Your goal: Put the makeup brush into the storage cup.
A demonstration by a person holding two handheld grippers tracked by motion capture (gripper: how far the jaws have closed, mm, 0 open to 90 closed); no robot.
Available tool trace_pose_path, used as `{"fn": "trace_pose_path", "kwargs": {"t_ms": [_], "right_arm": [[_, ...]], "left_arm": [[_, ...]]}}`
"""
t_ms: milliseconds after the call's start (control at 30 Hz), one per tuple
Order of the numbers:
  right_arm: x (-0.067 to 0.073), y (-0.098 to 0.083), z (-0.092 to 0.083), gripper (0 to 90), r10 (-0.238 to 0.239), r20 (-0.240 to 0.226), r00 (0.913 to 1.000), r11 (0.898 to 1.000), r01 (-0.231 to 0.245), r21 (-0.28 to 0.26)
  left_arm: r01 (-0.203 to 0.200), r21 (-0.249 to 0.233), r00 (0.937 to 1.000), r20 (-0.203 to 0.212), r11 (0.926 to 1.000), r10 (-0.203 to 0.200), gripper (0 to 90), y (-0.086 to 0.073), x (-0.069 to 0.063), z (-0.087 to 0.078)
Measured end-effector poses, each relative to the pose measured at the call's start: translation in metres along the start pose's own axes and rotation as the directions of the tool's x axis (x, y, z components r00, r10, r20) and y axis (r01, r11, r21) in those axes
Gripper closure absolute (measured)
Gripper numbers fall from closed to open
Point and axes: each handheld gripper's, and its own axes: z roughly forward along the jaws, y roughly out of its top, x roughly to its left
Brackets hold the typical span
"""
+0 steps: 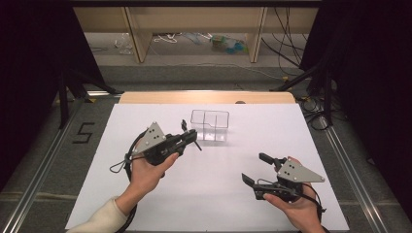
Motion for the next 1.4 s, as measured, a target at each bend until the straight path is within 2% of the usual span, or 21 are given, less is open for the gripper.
{"fn": "trace_pose_path", "kwargs": {"t_ms": [167,233,367,467,533,567,633,700,833,900,1000,1033,1133,1167,1200,1400], "right_arm": [[-0.001,-0.002,-0.004,15.2,0.011,-0.003,0.9999,1.0,-0.011,-0.009],[-0.001,-0.002,-0.005,15.2,0.0,-0.003,1.0,1.0,0.0,-0.008],[0.0,-0.002,-0.006,15.2,-0.001,0.014,0.9999,1.0,0.001,-0.003],[0.0,-0.002,-0.007,15.2,0.008,0.011,0.9999,1.0,-0.009,0.006],[0.0,-0.003,-0.006,15.2,0.016,-0.003,0.9999,1.0,-0.016,0.003],[-0.001,-0.003,-0.006,15.3,0.0,-0.001,1.0,1.0,0.0,-0.005],[-0.001,-0.003,-0.006,15.3,0.003,0.006,1.0,1.0,-0.003,0.006],[0.0,-0.003,-0.006,15.3,0.0,0.008,1.0,1.0,0.0,0.006],[0.0,-0.004,-0.006,15.3,-0.002,0.008,1.0,1.0,0.002,0.01],[0.0,-0.004,-0.006,15.3,-0.001,0.005,1.0,1.0,0.001,0.011],[0.001,-0.004,-0.006,15.4,0.011,-0.001,0.9999,1.0,-0.011,0.022],[0.001,-0.004,-0.006,15.4,0.007,-0.005,1.0,1.0,-0.007,0.026],[0.0,-0.004,-0.006,15.4,-0.002,-0.003,1.0,1.0,0.002,0.019],[0.001,-0.004,-0.006,15.4,0.011,-0.005,0.9999,0.999,-0.011,0.03],[0.0,-0.004,-0.006,15.5,-0.002,-0.002,1.0,1.0,0.003,0.021],[0.0,-0.004,-0.006,15.5,-0.004,-0.003,1.0,1.0,0.004,0.022]], "left_arm": [[-0.001,-0.003,0.9999,-0.01,1.0,0.001,85.2,0.003,0.002,0.001],[-0.008,0.0,0.9999,-0.013,1.0,0.008,85.2,0.004,0.003,0.001],[-0.009,0.004,0.9999,-0.015,1.0,0.009,85.1,0.005,0.004,0.003],[-0.027,-0.003,0.9995,-0.014,0.9996,0.027,85.1,0.005,0.007,0.005],[-0.027,0.008,0.9994,-0.02,0.9996,0.027,85.2,0.006,0.008,0.005],[-0.028,0.015,0.9994,-0.019,0.9995,0.028,85.2,0.006,0.008,0.006],[-0.028,0.022,0.9993,-0.023,0.9994,0.029,85.1,0.006,0.008,0.006],[-0.016,0.029,0.9997,-0.017,0.9994,0.017,85.2,0.006,0.007,0.007],[-0.016,0.027,0.9997,-0.017,0.9995,0.017,85.1,0.008,0.008,0.01],[-0.014,0.028,0.9999,-0.004,0.9995,0.014,85.2,0.01,0.008,0.011],[-0.024,0.036,0.9994,-0.024,0.9991,0.025,85.2,0.011,0.009,0.013],[0.009,0.004,0.9994,-0.035,0.9999,-0.009,85.2,0.011,0.008,0.016],[0.015,0.001,0.9992,-0.036,0.9999,-0.015,85.1,0.011,0.008,0.017],[0.017,-0.001,0.9992,-0.037,0.9999,-0.017,85.2,0.011,0.008,0.018],[0.014,0.0,0.9992,-0.037,0.9999,-0.014,85.1,0.012,0.009,0.018],[0.007,0.004,0.9993,-0.035,1.0,-0.007,85.1,0.015,0.012,0.018]]}}
